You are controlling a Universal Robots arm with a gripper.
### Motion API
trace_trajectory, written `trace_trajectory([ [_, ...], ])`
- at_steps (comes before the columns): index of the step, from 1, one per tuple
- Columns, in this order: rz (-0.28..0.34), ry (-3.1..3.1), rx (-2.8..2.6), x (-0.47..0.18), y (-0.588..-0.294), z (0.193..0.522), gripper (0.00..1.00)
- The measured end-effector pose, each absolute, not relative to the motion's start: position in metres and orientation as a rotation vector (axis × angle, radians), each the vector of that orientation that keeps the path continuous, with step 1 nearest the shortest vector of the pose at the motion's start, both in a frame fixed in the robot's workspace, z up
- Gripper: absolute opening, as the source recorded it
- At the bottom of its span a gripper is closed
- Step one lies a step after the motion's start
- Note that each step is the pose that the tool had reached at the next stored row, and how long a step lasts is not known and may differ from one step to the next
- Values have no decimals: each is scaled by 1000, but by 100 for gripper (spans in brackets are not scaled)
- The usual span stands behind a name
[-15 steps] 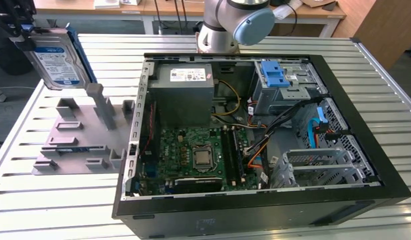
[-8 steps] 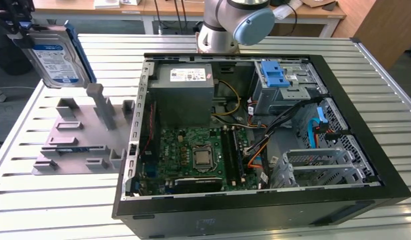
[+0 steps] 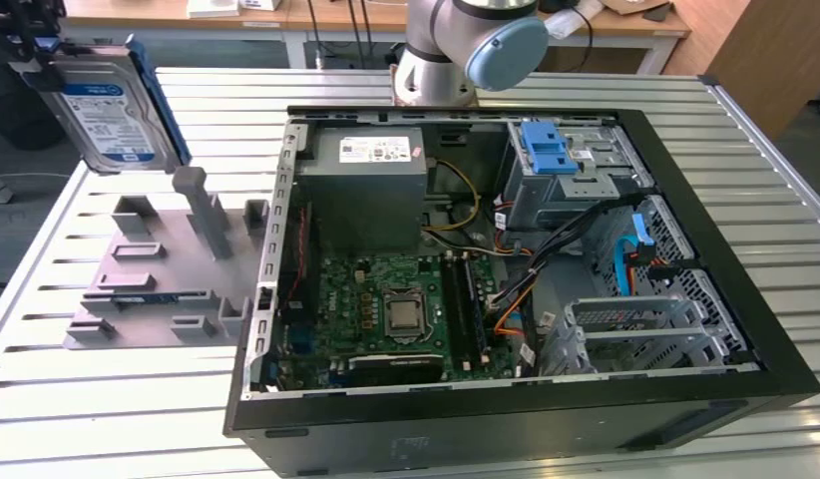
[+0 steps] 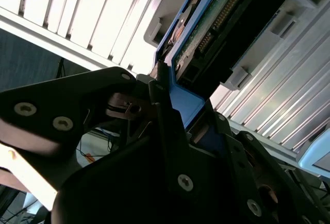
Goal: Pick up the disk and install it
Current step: 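Pick up the disk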
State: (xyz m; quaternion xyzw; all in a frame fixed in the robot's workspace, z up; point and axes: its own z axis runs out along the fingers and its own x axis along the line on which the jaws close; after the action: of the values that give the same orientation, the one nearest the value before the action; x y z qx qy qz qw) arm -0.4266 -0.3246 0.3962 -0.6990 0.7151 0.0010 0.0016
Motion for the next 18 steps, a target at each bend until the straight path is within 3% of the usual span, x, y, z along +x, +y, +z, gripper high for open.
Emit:
trace_trajectory([
  [18, 3, 2244, -2194, -427, -325, 411, 36],
])
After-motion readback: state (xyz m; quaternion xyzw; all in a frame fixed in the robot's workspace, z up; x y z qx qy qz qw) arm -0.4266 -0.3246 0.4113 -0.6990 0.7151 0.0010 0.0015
